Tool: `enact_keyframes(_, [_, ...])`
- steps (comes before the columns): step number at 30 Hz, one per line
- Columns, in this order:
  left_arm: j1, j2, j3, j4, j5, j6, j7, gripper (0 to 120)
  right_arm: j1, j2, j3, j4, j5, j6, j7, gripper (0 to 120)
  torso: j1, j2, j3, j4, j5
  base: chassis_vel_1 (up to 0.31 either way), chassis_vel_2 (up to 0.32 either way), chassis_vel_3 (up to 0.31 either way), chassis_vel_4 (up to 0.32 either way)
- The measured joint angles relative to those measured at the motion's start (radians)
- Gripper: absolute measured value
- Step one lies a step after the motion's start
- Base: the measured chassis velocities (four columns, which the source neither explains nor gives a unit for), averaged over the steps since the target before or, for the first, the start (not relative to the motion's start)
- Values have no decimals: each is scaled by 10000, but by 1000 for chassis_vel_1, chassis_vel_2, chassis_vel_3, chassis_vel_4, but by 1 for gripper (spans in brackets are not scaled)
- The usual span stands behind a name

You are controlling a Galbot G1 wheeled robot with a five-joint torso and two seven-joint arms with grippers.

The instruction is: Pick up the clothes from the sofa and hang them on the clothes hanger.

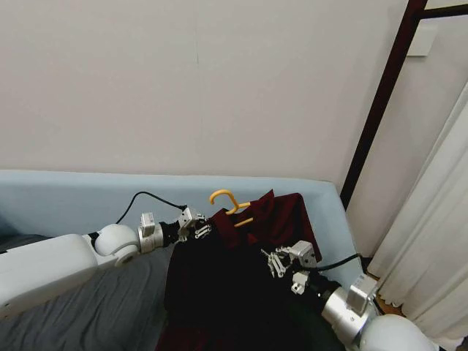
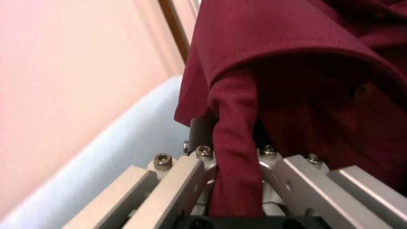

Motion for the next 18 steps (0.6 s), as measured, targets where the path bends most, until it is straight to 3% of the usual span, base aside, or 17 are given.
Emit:
enact_keyframes(3, [-286, 122, 86, -152, -13, -110, 159, 1, -35, -109, 113, 60, 142, -30, 13, 0, 0, -1, 0, 4, -3, 0, 0, 0, 0])
enact_keyframes(8, [-655, 393, 208, -254, 243, -269, 477, 1, -308, -78, 337, 11, 389, -93, 161, 15, 1, 0, 0, 7, -3, 0, 0, 0, 0])
enact_keyframes(13, [-1194, 707, 468, -81, 677, -466, 994, 1, -1335, 57, 489, -215, -654, -370, 334, 38, 0, -1, 0, 8, -3, 0, 0, 0, 0])
enact_keyframes(17, [-1544, 728, 545, 44, 802, -534, 1160, 1, -1737, 128, 651, -121, -835, -463, 548, 48, 0, -1, 0, 4, -2, 0, 0, 0, 0])
enact_keyframes(18, [-1734, 757, 590, 79, 888, -558, 1231, 1, -1773, 137, 751, 29, -782, -538, 720, 56, 0, 0, 0, 1, -2, 0, 0, 0, 0])
